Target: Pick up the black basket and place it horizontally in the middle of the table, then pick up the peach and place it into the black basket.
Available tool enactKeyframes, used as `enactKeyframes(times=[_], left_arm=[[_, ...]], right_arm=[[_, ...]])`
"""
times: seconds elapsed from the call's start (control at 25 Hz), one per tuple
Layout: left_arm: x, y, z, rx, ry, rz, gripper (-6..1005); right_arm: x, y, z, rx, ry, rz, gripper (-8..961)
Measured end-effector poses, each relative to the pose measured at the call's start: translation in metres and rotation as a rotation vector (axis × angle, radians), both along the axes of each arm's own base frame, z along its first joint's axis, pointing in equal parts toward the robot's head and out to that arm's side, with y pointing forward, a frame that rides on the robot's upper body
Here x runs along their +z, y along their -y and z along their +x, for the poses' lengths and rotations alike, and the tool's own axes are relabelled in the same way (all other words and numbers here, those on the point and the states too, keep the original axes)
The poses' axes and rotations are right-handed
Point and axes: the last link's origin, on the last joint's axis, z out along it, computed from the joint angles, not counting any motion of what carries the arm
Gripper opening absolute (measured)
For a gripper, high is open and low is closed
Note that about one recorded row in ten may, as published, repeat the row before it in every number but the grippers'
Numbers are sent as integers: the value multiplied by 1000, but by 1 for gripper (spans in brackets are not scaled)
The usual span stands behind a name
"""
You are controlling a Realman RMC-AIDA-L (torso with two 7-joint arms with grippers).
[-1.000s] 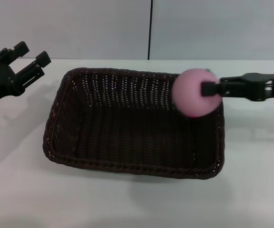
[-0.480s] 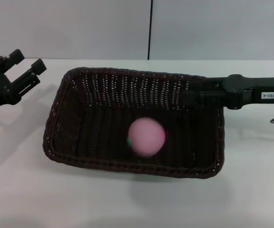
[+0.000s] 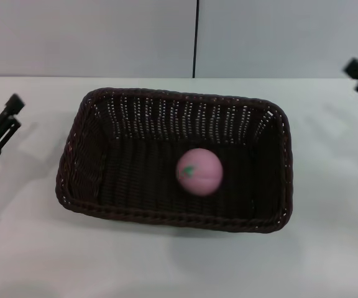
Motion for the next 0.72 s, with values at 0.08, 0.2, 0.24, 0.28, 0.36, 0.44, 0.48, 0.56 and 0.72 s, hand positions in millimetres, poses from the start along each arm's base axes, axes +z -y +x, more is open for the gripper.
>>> enactKeyframes(times=[0.08,0.2,0.24,0.28,0.36,0.44,0.48,0.56,0.72], left_arm=[[-1,2,-3,13,-5,30,710],[-4,9,-10,64,-2,104,710],[-4,11,-12,85,4,133,710],[-3,12,-16,121,23,179,710],[-3,13,-20,162,36,216,710],[-3,13,-21,175,39,226,710],[1,14,-26,212,47,259,710],[3,15,-29,222,48,268,710],[4,19,-32,236,49,270,710]], right_arm=[[-12,17,10,-75,-1,192,614],[-27,30,15,-186,27,358,614],[-37,33,15,-274,47,429,614],[-41,33,14,-303,56,446,614],[-45,33,13,-328,61,456,614],[-48,32,12,-364,52,459,614],[-49,32,12,-368,48,459,614],[-48,32,12,-368,44,461,614],[-48,33,11,-365,36,467,614]])
